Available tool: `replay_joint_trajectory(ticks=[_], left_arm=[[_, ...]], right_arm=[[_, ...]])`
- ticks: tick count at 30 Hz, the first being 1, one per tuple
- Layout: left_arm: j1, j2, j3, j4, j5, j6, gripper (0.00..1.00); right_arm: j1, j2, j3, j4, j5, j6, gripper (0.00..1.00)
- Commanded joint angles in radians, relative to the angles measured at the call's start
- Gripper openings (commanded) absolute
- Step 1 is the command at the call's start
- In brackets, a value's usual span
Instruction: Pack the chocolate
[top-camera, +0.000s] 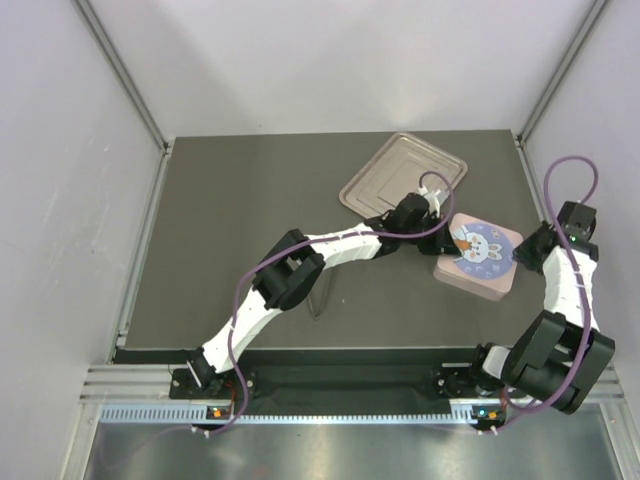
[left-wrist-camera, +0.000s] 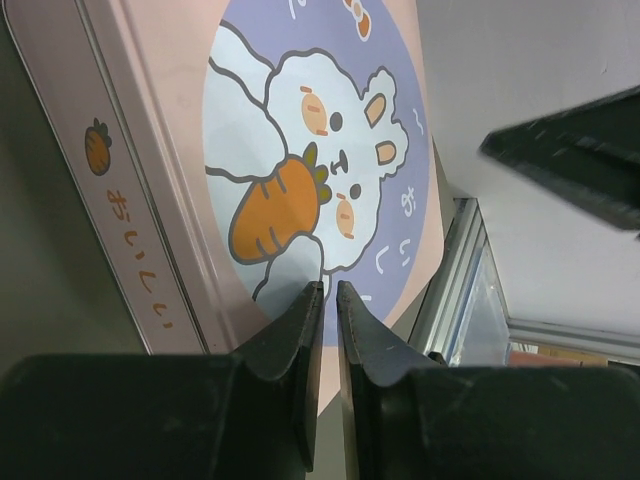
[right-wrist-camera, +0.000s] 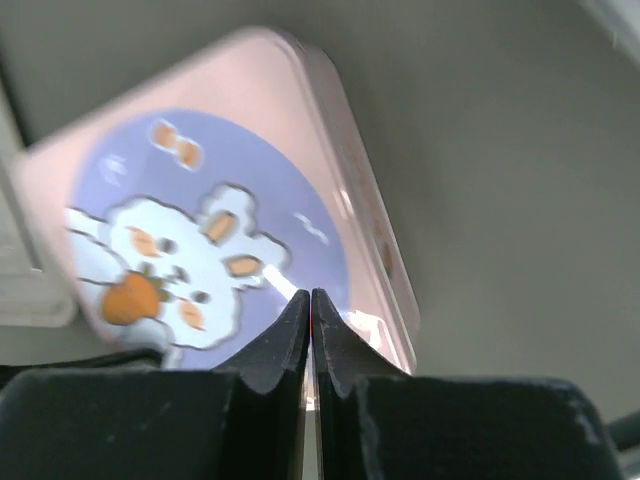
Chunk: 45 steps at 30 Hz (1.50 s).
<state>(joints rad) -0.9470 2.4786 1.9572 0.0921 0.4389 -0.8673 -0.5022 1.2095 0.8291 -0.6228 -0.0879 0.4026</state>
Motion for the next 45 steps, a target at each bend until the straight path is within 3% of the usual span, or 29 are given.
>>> replay_joint_trajectory(ticks=[1, 14, 20, 25, 30, 33, 38, 42, 45], left_arm=[[0.005, 0.006, -0.069, -0.117, -0.054, 0.005, 0.17], [-0.003, -0.007, -0.147, 0.055, 0.018, -0.139, 0.18], [-0.016, -0.036, -0.159, 0.104, 0.046, -0.176, 0.17], [0.028, -0.24, -0.239, 0.109, 0.004, -0.145, 0.19], [0.106, -0.502, -0.411, 0.098, 0.0, -0.086, 0.24], [0.155, -0.639, -0.521, 0.061, -0.011, -0.035, 0.26], [0.211, -0.815, -0.687, 0.021, -0.051, 0.025, 0.27], [0.223, -0.883, -0.764, 0.017, -0.072, 0.051, 0.27], [0.225, -0.909, -0.788, 0.009, -0.065, 0.054, 0.27]], right_arm=[[0.001, 0.004, 0.123, 0.061, -0.035, -0.007, 0.03], [0.042, 0.346, 0.111, 0.293, 0.03, 0.004, 0.01], [0.08, 0.283, 0.184, 0.249, 0.056, -0.005, 0.02], [0.197, 0.28, 0.304, 0.227, -0.139, -0.018, 0.03], [0.251, 0.28, 0.187, 0.458, -0.482, 0.036, 0.1], [0.26, 0.352, 0.104, 0.604, -0.6, 0.094, 0.1], [0.237, 0.5, 0.015, 0.791, -0.729, 0.117, 0.11], [0.203, 0.553, -0.01, 0.813, -0.774, 0.099, 0.11], [0.153, 0.538, -0.009, 0.706, -0.741, 0.035, 0.13]])
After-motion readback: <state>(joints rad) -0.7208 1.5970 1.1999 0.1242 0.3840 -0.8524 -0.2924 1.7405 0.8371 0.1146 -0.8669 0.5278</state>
